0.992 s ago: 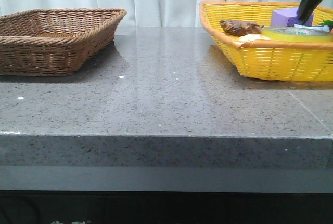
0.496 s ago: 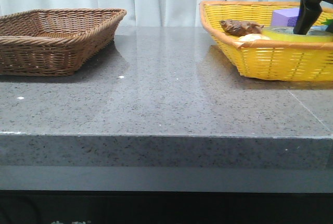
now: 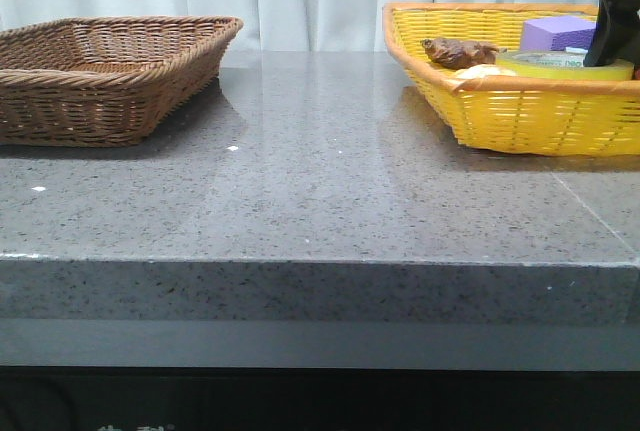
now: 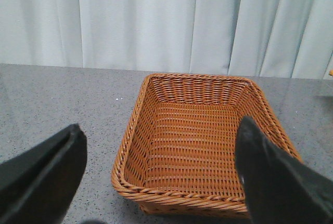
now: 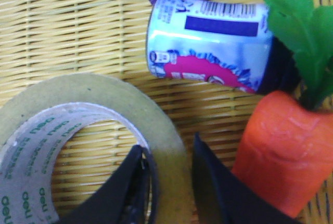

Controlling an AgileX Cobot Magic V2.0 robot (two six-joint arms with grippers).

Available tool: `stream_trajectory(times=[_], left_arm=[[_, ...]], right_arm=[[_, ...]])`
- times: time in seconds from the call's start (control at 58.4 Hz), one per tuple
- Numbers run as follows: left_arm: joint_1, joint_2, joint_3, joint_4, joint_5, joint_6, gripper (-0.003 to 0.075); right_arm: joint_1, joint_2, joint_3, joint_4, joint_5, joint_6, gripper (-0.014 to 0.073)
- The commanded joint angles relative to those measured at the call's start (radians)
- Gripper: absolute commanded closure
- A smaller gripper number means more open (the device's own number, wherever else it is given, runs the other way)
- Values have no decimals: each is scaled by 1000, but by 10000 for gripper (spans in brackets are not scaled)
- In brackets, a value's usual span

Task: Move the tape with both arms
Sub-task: 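Lower the right gripper into the yellow basket around the tape roll, then lift the tape roll with the right gripper and set it on the table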

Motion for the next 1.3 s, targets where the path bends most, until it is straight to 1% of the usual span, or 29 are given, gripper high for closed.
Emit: stream_trajectory(times=[0.0,0.291,0.445,0.616,0.736,0.907,0.992,1.146,1.283], left_arm=[[0,9,-38,-1,-76,-8,155],[0,9,-38,-1,-76,-8,155],[0,9,-38,-1,-76,-8,155],[0,9,-38,-1,-76,-8,155],[0,9,-38,-1,-76,-8,155],[0,9,-38,-1,-76,-8,155],[0,9,-38,-1,-76,-8,155],[0,9,-38,-1,-76,-8,155],[0,9,-38,-1,-76,-8,155]], right_arm=[[1,-93,-36,13,-52,-5,519],[3,-230,-36,19,-72,-5,519],[55,-285,-36,25,-77,-17,519],[167,-318,-36,27,-101,-21,519],[276,-318,-16,27,-110,-22,519],[461,-317,83,27,-219,-24,519],[536,-306,120,27,-251,-24,519],[621,-237,131,27,-242,-24,519],[647,-162,131,27,-231,-24,519]])
